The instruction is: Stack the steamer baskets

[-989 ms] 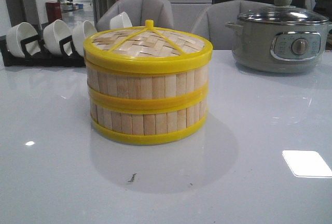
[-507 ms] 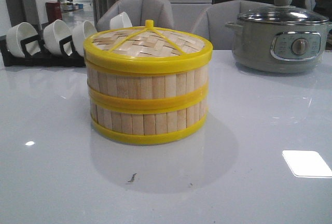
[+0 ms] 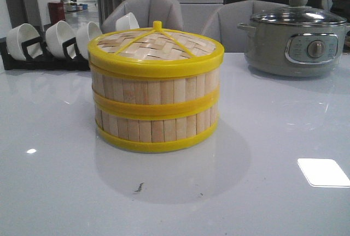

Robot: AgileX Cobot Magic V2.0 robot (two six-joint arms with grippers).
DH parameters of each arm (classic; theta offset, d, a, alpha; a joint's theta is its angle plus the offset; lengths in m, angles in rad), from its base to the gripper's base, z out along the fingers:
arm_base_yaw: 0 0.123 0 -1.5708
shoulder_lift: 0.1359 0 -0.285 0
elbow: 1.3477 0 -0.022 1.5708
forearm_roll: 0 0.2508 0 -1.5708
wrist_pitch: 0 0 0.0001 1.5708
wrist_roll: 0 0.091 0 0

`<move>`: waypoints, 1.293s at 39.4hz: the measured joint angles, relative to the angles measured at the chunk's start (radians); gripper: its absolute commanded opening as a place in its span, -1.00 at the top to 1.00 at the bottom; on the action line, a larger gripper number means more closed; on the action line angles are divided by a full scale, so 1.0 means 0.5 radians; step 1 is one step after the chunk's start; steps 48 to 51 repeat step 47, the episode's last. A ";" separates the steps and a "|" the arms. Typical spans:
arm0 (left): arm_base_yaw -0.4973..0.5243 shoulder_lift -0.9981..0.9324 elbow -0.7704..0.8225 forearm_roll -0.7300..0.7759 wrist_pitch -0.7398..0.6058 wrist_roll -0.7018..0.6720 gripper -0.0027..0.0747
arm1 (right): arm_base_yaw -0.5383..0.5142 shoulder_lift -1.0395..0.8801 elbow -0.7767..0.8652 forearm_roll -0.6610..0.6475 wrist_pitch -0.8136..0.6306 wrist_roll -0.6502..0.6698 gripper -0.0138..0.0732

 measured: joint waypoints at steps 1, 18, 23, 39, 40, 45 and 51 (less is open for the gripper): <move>0.000 0.000 0.000 0.000 0.000 0.000 0.71 | 0.000 -0.036 0.034 0.000 0.000 0.000 0.57; 0.000 0.000 0.000 0.000 -0.002 0.000 0.71 | -0.005 -0.224 0.379 0.000 -0.066 0.000 0.57; 0.000 0.000 0.000 0.000 -0.002 0.000 0.71 | -0.005 -0.224 0.379 0.000 -0.066 0.000 0.57; 0.000 0.000 0.000 0.000 -0.002 0.000 0.71 | -0.005 -0.224 0.379 0.000 -0.066 0.000 0.57; 0.000 0.000 0.000 0.000 -0.002 0.000 0.71 | -0.005 -0.224 0.379 0.000 -0.066 0.000 0.57; 0.000 0.000 0.000 0.000 -0.002 0.000 0.71 | -0.005 -0.224 0.379 0.000 -0.066 0.000 0.57; 0.000 0.000 0.000 0.000 -0.002 0.000 0.71 | -0.005 -0.224 0.379 0.000 -0.066 0.000 0.57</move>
